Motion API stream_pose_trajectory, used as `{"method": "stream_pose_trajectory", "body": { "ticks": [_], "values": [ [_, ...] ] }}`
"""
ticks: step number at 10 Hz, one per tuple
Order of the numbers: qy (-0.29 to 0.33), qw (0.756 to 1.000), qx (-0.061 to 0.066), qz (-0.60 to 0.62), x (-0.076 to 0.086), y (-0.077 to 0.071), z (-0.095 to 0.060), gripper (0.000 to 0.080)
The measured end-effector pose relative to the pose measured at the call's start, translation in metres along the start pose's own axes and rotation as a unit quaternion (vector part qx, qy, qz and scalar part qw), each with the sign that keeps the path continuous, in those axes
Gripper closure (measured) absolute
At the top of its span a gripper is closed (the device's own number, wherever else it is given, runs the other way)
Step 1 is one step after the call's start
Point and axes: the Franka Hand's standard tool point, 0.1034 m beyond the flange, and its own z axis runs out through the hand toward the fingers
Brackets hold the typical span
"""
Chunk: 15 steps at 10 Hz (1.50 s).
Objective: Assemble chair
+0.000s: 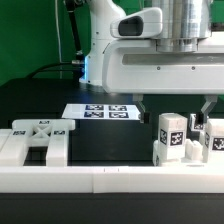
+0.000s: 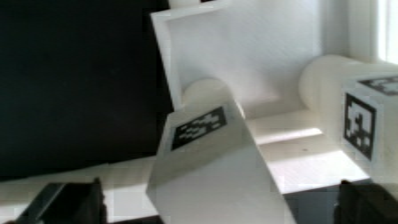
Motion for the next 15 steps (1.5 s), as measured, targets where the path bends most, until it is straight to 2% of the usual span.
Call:
{"method": "stream_pose_trajectory", "body": {
  "ticks": [4,5,6,7,8,12,15],
  "values": [
    [-0.001,0.991,-0.006,-0.134,0.0009,0.0055,-0.0001,0.0151],
    [-0.001,0.991,-0.006,-0.134,0.0009,0.0058,-0.0001,0.0249],
    [-0.001,0.991,-0.006,-0.131,0.0009,0.0058,-0.0001,0.0385],
    [0.0,0.993,-0.005,-0.12,0.0009,0.0058,-0.0001,0.0385],
    [0.0,0.993,-0.005,-0.117,0.0009,0.0058,0.0,0.051],
    [0.0,1.0,-0.005,0.01,0.0007,0.0055,0.0002,0.051],
    [-0.001,0.987,-0.005,0.159,-0.0005,0.0028,0.0018,0.0509]
  ]
}}
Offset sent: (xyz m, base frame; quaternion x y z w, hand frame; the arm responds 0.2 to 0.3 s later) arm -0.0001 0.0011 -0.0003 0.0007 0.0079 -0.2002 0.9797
